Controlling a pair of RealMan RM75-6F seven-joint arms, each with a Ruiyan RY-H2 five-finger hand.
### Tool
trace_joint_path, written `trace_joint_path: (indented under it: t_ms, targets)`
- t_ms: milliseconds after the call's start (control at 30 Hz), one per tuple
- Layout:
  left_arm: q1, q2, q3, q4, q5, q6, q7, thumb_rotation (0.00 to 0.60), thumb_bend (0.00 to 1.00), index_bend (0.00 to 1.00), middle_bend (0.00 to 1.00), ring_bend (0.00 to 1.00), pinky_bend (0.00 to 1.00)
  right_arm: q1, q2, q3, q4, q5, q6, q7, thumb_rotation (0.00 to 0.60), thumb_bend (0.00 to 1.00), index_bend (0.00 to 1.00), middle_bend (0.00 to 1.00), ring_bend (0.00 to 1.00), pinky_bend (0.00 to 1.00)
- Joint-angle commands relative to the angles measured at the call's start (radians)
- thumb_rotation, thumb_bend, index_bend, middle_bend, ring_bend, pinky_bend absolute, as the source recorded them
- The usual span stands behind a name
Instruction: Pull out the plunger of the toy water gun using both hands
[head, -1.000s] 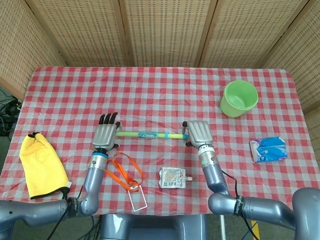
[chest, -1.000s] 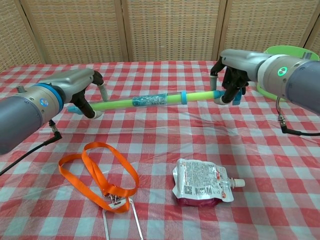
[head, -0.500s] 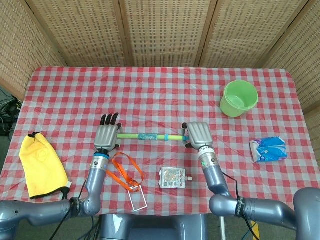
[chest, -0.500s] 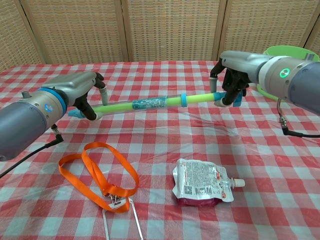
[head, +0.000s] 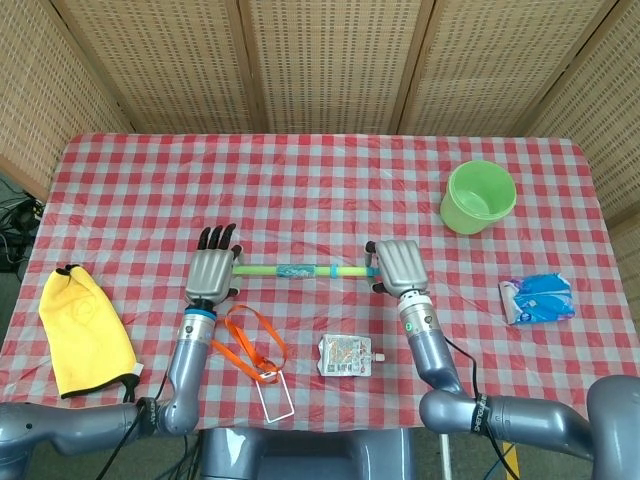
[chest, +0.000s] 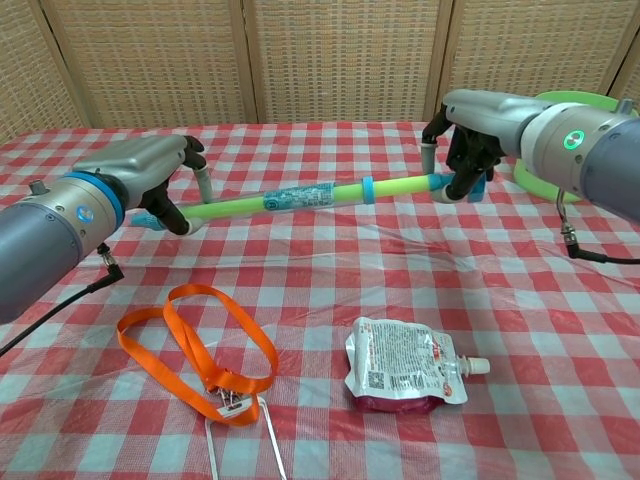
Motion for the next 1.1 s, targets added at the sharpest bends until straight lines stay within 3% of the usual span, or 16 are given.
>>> trace_joint_path:
  t_ms: [33,1100]
  targets:
    - [0.004,0.006,0.003,-0.008,0.006,0.005,-0.002,0.6,0.45,0.57,0.0,0.0,0.0,-0.002,-0.004,-0.002,0.007,-0.023,0.002,0.012,0.6,0.56,0.86,1.0,0.93,0.64]
    - [0.073,0.096,0.048,-0.088,0.094,0.047,-0.048,0.6,0.45,0.61,0.0,0.0,0.0,-0.01,-0.043,0.001,0.09,-0.064,-0.004,0.049,0.6,0.56,0.86,1.0,0.93,0.64]
